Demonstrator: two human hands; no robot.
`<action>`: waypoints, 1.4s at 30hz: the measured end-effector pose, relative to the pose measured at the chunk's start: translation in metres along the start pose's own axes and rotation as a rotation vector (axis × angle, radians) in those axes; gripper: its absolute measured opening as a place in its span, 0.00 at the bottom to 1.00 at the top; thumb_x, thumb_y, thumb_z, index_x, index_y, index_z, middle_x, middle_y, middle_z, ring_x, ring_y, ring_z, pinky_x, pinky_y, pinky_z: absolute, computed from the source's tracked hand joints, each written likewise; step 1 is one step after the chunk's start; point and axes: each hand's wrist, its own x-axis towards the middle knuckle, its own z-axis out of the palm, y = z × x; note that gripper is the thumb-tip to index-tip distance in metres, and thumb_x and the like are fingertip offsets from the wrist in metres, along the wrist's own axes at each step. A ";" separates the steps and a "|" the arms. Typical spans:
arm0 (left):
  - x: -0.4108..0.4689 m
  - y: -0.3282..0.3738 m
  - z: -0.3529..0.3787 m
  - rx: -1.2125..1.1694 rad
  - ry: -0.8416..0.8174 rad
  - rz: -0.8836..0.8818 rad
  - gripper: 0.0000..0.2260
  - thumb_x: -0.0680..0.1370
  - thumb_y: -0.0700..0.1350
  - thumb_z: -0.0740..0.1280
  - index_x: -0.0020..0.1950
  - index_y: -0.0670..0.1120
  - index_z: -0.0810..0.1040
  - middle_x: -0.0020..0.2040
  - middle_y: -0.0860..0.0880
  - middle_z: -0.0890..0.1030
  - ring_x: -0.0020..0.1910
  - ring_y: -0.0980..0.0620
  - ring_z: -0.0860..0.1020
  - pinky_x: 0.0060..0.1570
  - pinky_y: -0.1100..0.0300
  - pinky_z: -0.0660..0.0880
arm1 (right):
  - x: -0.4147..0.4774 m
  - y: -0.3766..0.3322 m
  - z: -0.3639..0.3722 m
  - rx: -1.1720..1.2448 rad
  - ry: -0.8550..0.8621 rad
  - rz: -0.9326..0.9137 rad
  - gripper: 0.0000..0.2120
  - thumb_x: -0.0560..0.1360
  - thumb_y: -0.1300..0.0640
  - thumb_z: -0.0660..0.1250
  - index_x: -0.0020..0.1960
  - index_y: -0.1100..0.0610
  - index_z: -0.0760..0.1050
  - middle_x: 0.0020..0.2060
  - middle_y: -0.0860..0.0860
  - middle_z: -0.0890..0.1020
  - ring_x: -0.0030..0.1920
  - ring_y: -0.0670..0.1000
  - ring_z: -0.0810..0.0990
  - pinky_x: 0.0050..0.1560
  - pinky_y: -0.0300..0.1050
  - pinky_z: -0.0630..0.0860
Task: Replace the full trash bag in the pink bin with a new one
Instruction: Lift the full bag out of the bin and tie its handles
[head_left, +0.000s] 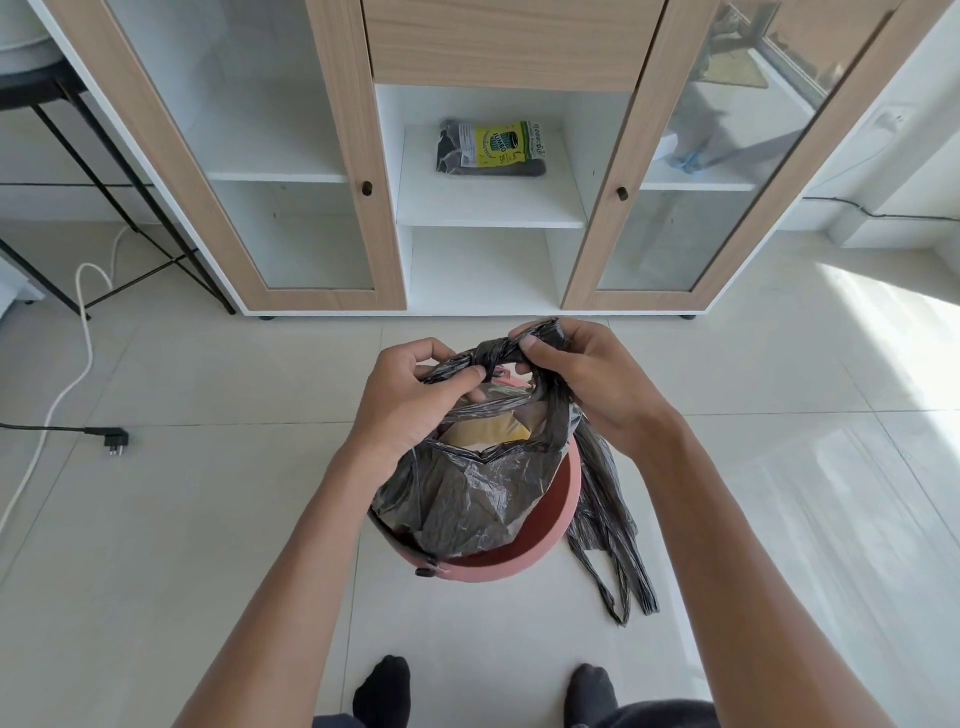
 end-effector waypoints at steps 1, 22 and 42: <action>0.000 0.001 0.000 -0.017 0.024 0.006 0.06 0.74 0.47 0.73 0.42 0.45 0.80 0.35 0.51 0.86 0.37 0.61 0.80 0.39 0.67 0.71 | 0.000 0.000 0.000 -0.004 -0.003 0.001 0.07 0.79 0.63 0.66 0.54 0.63 0.81 0.44 0.62 0.81 0.42 0.52 0.79 0.41 0.42 0.78; 0.007 0.002 -0.010 -0.452 -0.015 -0.326 0.14 0.72 0.58 0.73 0.48 0.50 0.87 0.46 0.45 0.87 0.46 0.45 0.85 0.52 0.52 0.79 | -0.002 -0.002 0.001 -0.068 -0.045 -0.071 0.07 0.78 0.66 0.67 0.53 0.62 0.84 0.45 0.59 0.84 0.44 0.52 0.80 0.49 0.44 0.79; 0.007 -0.007 -0.010 -0.457 -0.094 -0.199 0.12 0.70 0.38 0.76 0.51 0.50 0.86 0.47 0.51 0.87 0.47 0.55 0.83 0.55 0.58 0.77 | 0.000 0.000 0.000 -0.122 -0.014 -0.093 0.08 0.77 0.67 0.68 0.53 0.62 0.84 0.47 0.68 0.81 0.42 0.56 0.75 0.44 0.43 0.76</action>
